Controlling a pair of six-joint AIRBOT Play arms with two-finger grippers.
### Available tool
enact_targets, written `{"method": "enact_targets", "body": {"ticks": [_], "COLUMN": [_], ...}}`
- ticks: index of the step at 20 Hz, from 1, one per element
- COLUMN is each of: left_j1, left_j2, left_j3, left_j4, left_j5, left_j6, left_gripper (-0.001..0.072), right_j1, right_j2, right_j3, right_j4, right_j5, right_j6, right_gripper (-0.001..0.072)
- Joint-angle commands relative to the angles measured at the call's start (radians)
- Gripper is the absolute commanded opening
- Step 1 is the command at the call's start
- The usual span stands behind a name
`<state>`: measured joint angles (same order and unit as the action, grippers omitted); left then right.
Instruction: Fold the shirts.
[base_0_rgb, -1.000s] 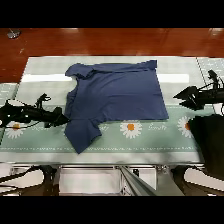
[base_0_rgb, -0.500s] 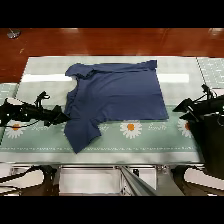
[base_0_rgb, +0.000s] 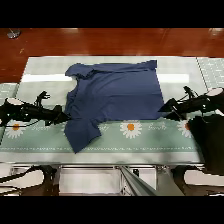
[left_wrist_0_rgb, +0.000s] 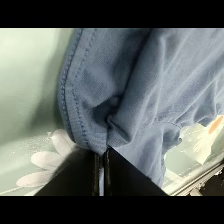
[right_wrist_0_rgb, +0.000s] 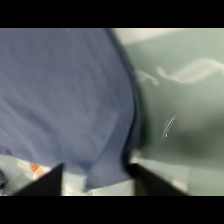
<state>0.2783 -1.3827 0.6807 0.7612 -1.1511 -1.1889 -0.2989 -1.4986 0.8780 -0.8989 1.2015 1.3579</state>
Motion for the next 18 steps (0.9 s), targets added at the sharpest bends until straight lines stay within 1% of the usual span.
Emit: {"method": "enact_targets", "body": {"ticks": [1,2,4,6,8,10,11,12,14,16,18], "left_j1": [0.000,0.000,0.002,0.002,0.002,0.002,0.002,0.002,0.002,0.002,0.002], "left_j2": [0.001,0.001,0.014,0.062,0.133,0.200,0.223,0.241,0.274,0.307,0.341], "left_j3": [0.001,0.006,0.053,0.165,0.345,0.581,0.697,0.814,1.043,1.249,1.400], "left_j4": [-0.006,-0.011,-0.041,-0.093,-0.142,-0.141,-0.122,-0.088,0.029,0.183,0.303], "left_j5": [0.006,0.005,-0.020,-0.052,-0.063,-0.062,-0.061,-0.063,-0.072,-0.126,-0.209], "left_j6": [0.000,0.000,0.001,0.003,0.002,-0.003,-0.023,-0.056,-0.124,-0.185,-0.216], "left_gripper": [0.0023,0.0023,0.0023,0.0023,0.0022,0.0022,0.0022,0.0022,0.0022,0.0022,0.0022], "right_j1": [0.086,0.103,0.124,0.124,0.124,0.124,0.124,0.123,0.123,0.123,0.123], "right_j2": [-0.030,-0.030,-0.030,-0.021,0.010,0.048,0.069,0.092,0.159,0.278,0.396], "right_j3": [0.044,0.073,0.172,0.340,0.560,0.814,0.929,1.036,1.217,1.249,1.249], "right_j4": [0.026,0.027,0.026,0.028,0.027,0.026,0.024,0.015,-0.035,-0.074,-0.125], "right_j5": [-0.046,-0.043,-0.011,0.057,0.089,0.096,0.097,0.100,0.108,0.095,0.136], "right_j6": [-0.003,-0.016,-0.016,-0.002,0.021,0.039,0.045,0.045,0.060,0.060,0.060], "right_gripper": [0.0219,0.0024,0.0021,0.0020,0.0020,0.0020,0.0020,0.0020,0.0020,0.0020,0.0021]}}
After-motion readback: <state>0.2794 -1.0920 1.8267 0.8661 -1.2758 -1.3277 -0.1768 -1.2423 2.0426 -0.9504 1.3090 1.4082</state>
